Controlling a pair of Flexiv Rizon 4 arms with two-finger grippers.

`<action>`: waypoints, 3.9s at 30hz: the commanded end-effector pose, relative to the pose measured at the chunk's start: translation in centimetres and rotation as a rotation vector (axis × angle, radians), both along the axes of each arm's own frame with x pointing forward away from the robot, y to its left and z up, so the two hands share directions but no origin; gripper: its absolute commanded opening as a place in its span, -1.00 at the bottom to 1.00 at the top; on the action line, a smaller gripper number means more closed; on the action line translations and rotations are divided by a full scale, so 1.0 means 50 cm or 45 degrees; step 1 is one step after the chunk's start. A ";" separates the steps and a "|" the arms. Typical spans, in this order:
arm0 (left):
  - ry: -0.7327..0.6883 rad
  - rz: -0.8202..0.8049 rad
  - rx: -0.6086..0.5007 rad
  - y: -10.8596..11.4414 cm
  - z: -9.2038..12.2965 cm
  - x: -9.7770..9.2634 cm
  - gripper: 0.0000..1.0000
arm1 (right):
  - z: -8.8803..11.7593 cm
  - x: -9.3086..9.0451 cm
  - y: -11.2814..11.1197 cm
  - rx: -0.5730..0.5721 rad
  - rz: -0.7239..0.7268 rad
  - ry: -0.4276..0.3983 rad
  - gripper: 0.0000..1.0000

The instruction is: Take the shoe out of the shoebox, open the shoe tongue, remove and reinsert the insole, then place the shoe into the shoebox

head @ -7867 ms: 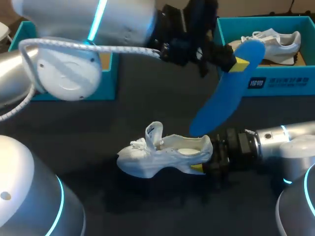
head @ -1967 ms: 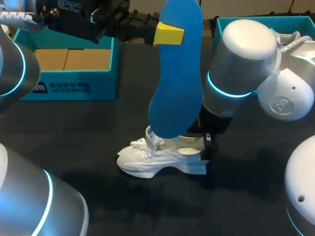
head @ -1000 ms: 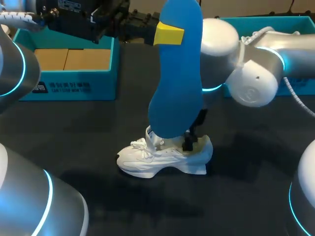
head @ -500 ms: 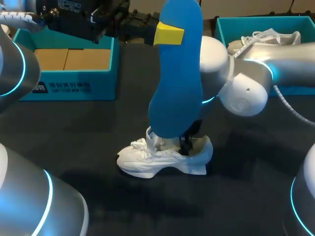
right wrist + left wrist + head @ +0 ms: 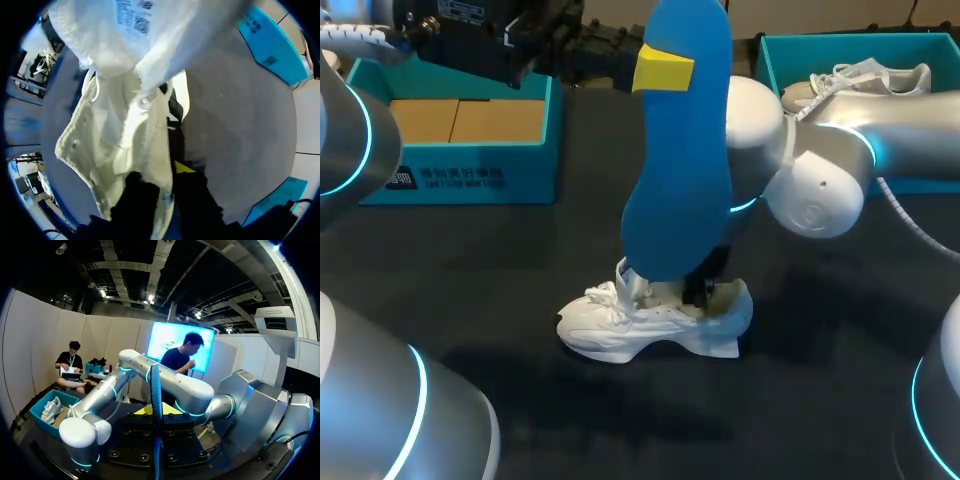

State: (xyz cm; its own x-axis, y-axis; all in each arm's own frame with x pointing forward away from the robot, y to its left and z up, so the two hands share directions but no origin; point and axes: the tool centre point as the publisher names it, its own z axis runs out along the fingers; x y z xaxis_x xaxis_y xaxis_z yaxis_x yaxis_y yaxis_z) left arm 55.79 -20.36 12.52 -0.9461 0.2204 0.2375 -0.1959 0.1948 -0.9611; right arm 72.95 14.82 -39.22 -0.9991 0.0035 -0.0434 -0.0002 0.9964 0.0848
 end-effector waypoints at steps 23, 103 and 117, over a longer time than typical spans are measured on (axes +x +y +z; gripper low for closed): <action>-0.001 -0.001 -0.001 -0.002 -0.002 0.001 -1.00 | 0.143 -0.091 -0.033 0.018 -0.462 0.044 -1.00; -0.001 -0.001 -0.001 -0.002 -0.002 0.001 -1.00 | 0.026 -0.156 -0.028 0.181 -1.922 0.157 -1.00; -0.001 -0.001 -0.001 -0.002 -0.002 0.001 -1.00 | -0.016 -0.157 -0.030 0.169 -1.934 0.193 -1.00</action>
State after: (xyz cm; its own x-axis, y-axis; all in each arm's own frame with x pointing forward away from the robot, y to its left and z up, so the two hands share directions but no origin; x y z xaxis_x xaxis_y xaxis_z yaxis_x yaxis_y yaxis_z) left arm 55.79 -20.36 12.52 -0.9461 0.2203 0.2375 -0.1959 0.1947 -0.9611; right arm 64.86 13.13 -39.52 -0.0425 0.9899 0.1352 0.9965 0.0322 0.0772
